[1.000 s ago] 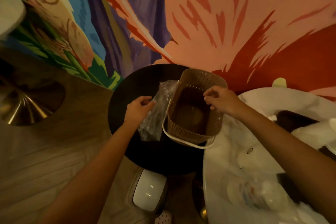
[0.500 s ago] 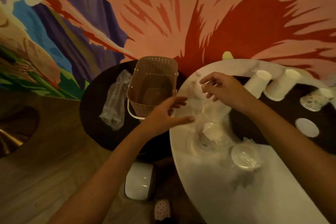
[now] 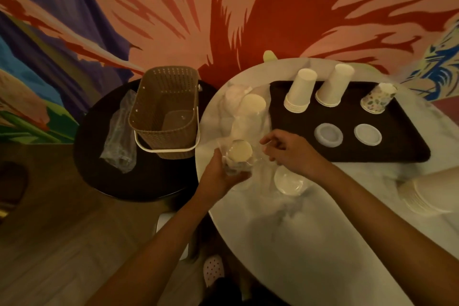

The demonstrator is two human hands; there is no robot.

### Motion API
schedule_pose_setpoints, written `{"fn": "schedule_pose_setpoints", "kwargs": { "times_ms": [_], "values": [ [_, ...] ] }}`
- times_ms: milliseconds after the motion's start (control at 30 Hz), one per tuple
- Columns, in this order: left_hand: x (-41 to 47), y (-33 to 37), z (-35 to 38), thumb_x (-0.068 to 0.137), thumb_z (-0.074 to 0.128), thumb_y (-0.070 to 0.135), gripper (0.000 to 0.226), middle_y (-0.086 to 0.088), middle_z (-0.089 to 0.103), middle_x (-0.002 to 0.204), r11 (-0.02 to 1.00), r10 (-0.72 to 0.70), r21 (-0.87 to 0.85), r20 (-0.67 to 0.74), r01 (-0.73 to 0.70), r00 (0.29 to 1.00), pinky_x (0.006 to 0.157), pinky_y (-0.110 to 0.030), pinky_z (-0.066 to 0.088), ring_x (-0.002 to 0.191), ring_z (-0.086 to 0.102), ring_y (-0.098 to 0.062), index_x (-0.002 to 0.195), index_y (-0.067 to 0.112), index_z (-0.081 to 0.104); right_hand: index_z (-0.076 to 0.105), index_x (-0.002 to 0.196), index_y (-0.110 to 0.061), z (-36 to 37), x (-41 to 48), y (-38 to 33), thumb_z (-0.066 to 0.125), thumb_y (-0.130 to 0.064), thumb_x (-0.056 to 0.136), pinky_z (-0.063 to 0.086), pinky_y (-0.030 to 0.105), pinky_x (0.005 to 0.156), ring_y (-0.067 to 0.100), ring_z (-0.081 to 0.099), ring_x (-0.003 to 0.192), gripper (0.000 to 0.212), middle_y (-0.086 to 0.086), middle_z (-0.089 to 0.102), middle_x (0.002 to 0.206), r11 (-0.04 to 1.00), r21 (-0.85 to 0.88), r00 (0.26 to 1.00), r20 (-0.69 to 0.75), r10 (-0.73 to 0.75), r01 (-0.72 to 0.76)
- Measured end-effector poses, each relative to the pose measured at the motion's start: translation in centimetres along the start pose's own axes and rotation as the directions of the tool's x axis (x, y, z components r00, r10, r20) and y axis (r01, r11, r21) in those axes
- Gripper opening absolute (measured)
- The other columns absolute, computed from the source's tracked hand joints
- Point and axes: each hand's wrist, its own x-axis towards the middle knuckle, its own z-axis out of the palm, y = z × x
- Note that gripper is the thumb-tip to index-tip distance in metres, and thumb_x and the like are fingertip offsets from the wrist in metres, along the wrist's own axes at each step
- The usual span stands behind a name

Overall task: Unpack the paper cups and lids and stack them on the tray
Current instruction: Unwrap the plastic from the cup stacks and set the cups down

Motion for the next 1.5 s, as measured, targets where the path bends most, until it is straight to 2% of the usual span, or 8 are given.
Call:
{"fn": "schedule_pose_setpoints", "kwargs": {
  "times_ms": [400,533,667,767,867,1067,1233,1500],
  "values": [
    [-3.1,6.3,2.6,0.061,0.081,0.019,0.07,0.013,0.054,0.111,0.94,0.037,-0.341,0.092,-0.003,0.995,0.078,-0.015,0.053,0.107,0.054,-0.009,0.114,0.033,0.038,0.058,0.088,-0.009,-3.8,-4.0,5.0,0.052,0.001,0.088,0.054,0.02,0.066,0.015,0.063,0.073,0.011,0.006,0.062,0.083,0.924,0.234,0.948,0.17,0.268,-0.303],
    [-2.0,8.9,6.1,0.032,0.088,0.047,0.112,0.007,0.055,0.118,0.81,-0.006,-0.569,0.232,0.141,0.973,0.083,-0.029,0.055,0.11,0.056,-0.011,0.128,0.032,0.031,0.057,0.085,-0.006,-5.9,-6.4,6.3,0.058,0.001,0.077,0.058,0.024,0.063,0.018,0.067,0.073,0.01,0.011,0.063,0.085,0.538,0.804,0.963,0.156,0.22,-0.253],
    [-1.4,11.3,11.3,0.055,0.078,0.029,0.09,-0.007,0.057,0.122,0.743,-0.025,-0.624,0.337,0.243,0.941,0.076,-0.042,0.058,0.11,0.059,-0.023,0.133,0.022,0.033,0.061,0.105,-0.012,-7.3,-8.1,6.4,0.054,-0.014,0.076,0.058,0.025,0.075,0.014,0.069,0.088,0.03,0.006,0.071,0.097,0.284,0.958,0.988,-0.021,0.151,-0.023],
    [-0.9,12.9,14.0,0.064,0.08,0.021,0.085,-0.011,0.061,0.117,0.704,-0.03,-0.645,0.392,0.298,0.919,0.075,-0.044,0.058,0.105,0.063,-0.025,0.136,0.018,0.035,0.063,0.102,-0.021,-8.5,-9.0,6.3,0.043,-0.007,0.091,0.057,0.023,0.078,0.011,0.067,0.092,0.027,-0.001,0.071,0.098,0.368,0.923,0.973,-0.176,0.147,0.111],
    [-0.2,13.8,15.7,0.07,0.074,0.021,0.08,-0.012,0.061,0.12,0.656,-0.027,-0.674,0.429,0.34,0.903,0.074,-0.042,0.058,0.105,0.064,-0.026,0.138,0.021,0.033,0.059,0.103,-0.028,-10.2,-9.7,6.4,0.045,-0.005,0.092,0.054,0.017,0.076,0.004,0.065,0.088,0.029,-0.011,0.066,0.096,0.629,0.766,0.951,-0.279,0.137,0.134],
    [0.3,15.4,19.5,0.073,0.071,0.029,0.072,-0.016,0.057,0.127,0.604,-0.042,-0.719,0.403,0.345,0.914,0.086,-0.048,0.053,0.11,0.061,-0.028,0.136,0.02,0.035,0.048,0.129,-0.003,-13.6,-9.3,6.9,0.049,0.003,0.089,0.047,0.015,0.075,0.016,0.056,0.104,0.041,0.008,0.058,0.117,0.949,0.299,0.9,-0.433,0.046,0.096],
    [0.8,15.8,20.9,0.086,0.059,0.024,0.05,-0.012,0.062,0.117,0.544,-0.146,-0.754,0.347,0.368,0.926,0.075,-0.043,0.058,0.102,0.064,-0.026,0.131,0.018,0.04,0.047,0.129,0.001,-15.2,-9.1,7.8,0.049,0.0,0.09,0.033,0.008,0.072,0.028,0.055,0.113,0.04,0.017,0.057,0.124,0.999,0.002,0.904,-0.425,-0.047,0.053],
    [2.0,16.4,19.4,0.079,0.065,0.022,0.061,-0.008,0.057,0.12,0.557,-0.183,-0.804,0.126,0.208,0.975,0.073,-0.044,0.057,0.111,0.057,-0.025,0.131,0.02,0.033,0.058,0.109,-0.005,-17.5,-10.7,11.3,0.05,-0.012,0.092,0.046,0.006,0.051,0.005,0.057,0.056,0.02,0.0,0.058,0.076,0.952,0.304,0.892,-0.44,0.109,0.033]
  ]
}}
